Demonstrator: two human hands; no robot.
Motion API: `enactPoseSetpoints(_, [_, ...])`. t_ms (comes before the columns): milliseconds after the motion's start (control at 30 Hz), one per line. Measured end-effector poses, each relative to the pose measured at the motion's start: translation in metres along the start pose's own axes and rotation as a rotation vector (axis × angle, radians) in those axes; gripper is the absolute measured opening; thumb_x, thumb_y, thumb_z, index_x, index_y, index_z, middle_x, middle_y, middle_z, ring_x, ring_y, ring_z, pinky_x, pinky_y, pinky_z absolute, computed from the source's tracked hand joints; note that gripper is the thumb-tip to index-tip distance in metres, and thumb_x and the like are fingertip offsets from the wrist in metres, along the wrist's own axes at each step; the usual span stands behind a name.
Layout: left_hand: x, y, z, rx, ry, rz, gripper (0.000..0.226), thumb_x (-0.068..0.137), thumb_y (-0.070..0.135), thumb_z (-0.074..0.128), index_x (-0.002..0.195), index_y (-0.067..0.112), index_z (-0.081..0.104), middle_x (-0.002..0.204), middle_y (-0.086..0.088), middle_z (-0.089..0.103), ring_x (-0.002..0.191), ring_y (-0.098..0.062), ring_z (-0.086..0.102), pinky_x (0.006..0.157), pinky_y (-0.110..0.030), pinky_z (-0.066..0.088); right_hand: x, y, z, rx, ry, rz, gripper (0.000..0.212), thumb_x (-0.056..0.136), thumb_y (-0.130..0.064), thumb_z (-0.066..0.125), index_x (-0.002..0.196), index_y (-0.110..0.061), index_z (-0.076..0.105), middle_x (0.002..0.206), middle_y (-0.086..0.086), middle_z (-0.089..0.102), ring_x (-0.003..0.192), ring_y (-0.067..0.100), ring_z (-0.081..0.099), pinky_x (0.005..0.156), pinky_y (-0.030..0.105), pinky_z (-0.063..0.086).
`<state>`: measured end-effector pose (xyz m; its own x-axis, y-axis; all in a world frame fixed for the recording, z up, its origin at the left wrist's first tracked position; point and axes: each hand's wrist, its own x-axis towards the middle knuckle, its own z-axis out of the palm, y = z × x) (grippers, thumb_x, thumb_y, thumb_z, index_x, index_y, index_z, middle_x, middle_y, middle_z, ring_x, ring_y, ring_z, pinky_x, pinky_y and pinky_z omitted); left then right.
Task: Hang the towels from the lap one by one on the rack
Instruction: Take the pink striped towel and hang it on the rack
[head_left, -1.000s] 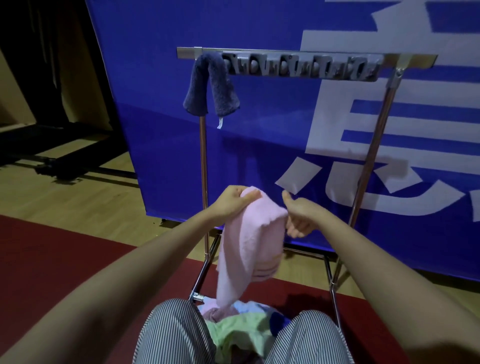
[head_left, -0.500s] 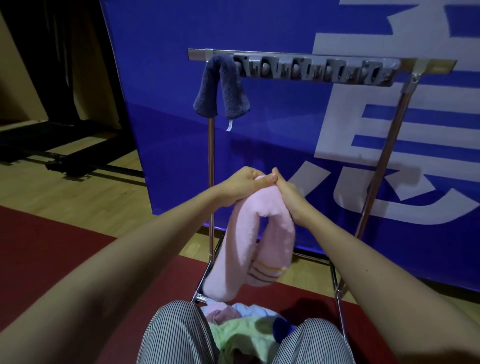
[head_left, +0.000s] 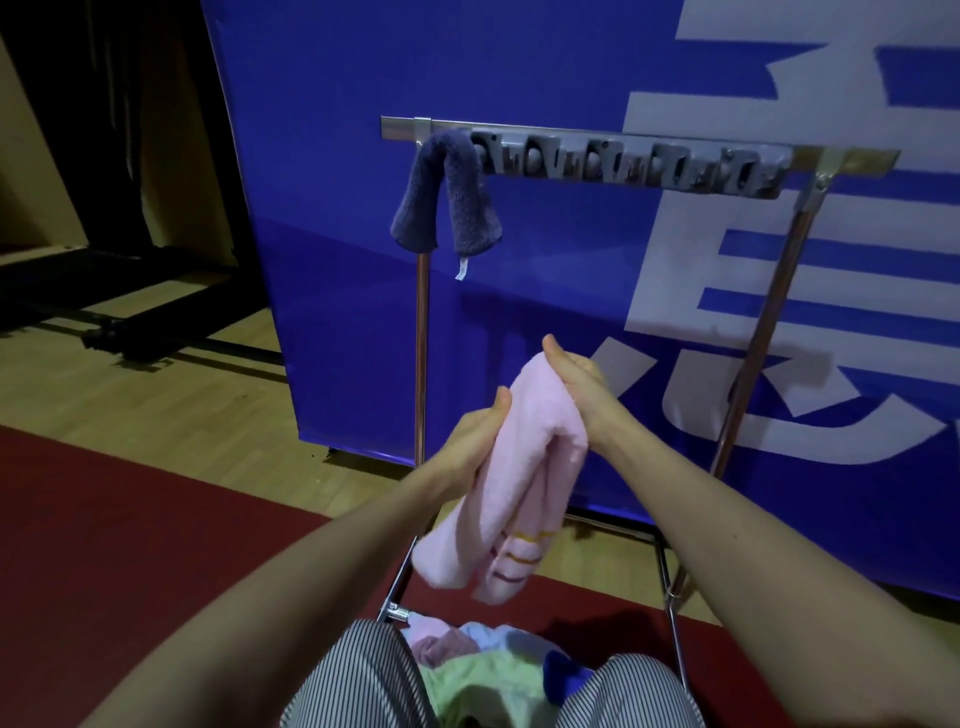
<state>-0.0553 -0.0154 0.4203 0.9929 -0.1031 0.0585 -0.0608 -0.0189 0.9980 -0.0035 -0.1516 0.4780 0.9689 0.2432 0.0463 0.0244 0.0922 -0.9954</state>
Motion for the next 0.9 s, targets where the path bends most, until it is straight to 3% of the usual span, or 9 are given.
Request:
enactPoseSetpoints(167, [0.014,0.031,-0.014,-0.091,0.029,0.087,0.052,0.092,0.052,0.039,0.097,0.009,0.068,0.081,-0.001,0.072,0.078,-0.010,0.066,0.066,-0.022,0.053,0.013,-0.018,0.006,0.025,0.011,0.014,0.030,0.094,-0.043,0.047,0.082,-0.018,0.060,0.087,0.005,0.063,0.082,0.019,0.062,0.075,0.030,0.049])
enactPoseSetpoints(233, [0.025,0.045,-0.023,-0.187,0.015,0.132,0.049,0.093,0.048,0.045,0.107,0.006,0.065,0.095,-0.006,0.071,0.089,-0.015,0.066,0.074,-0.027,0.053,0.019,-0.027,0.014,0.077,-0.009,-0.006,0.033,0.092,-0.045,0.049,0.089,-0.016,0.064,0.094,0.008,0.067,0.090,0.023,0.065,0.085,0.037,0.050])
enactPoseSetpoints(333, [0.038,0.071,-0.033,-0.321,0.080,0.162,0.041,0.097,0.039,0.043,0.115,0.007,0.063,0.106,-0.014,0.069,0.095,-0.021,0.067,0.080,-0.030,0.055,0.029,-0.036,0.027,0.154,-0.005,0.000,0.062,0.077,-0.055,0.062,0.112,-0.004,0.064,0.111,0.020,0.067,0.104,0.032,0.065,0.098,0.047,0.048])
enactPoseSetpoints(467, [0.050,0.106,-0.045,-0.346,0.156,0.153,0.039,0.097,0.034,0.045,0.110,0.002,0.063,0.099,-0.016,0.068,0.090,-0.025,0.066,0.081,-0.035,0.053,0.046,-0.057,0.040,0.163,0.004,0.011,0.058,0.086,-0.052,0.054,0.119,-0.005,0.060,0.115,0.017,0.067,0.104,0.029,0.066,0.095,0.043,0.050])
enactPoseSetpoints(600, [0.066,0.135,-0.068,-0.357,0.176,0.145,0.042,0.092,0.034,0.052,0.110,-0.003,0.062,0.105,-0.020,0.065,0.096,-0.028,0.063,0.087,-0.037,0.049,0.065,-0.083,0.046,0.206,-0.112,0.018,0.048,0.094,-0.043,0.045,0.111,-0.001,0.062,0.107,0.016,0.068,0.098,0.025,0.066,0.093,0.037,0.050])
enactPoseSetpoints(767, [0.087,0.168,-0.104,-0.161,0.112,0.120,0.027,0.096,0.025,0.048,0.083,0.008,0.064,0.065,-0.001,0.068,0.061,-0.010,0.064,0.058,-0.020,0.051,0.097,-0.110,0.061,0.173,-0.058,-0.091,0.039,0.096,-0.032,0.046,0.116,0.000,0.057,0.109,0.020,0.063,0.098,0.031,0.062,0.085,0.040,0.051])
enactPoseSetpoints(900, [0.109,0.196,-0.129,-0.084,0.243,0.287,0.026,0.094,0.025,0.054,0.078,0.009,0.066,0.061,0.002,0.068,0.058,-0.009,0.062,0.057,-0.022,0.049,0.122,-0.134,0.089,0.177,0.001,-0.155,0.038,0.096,-0.028,0.048,0.118,0.002,0.057,0.111,0.019,0.064,0.094,0.027,0.061,0.082,0.037,0.052])
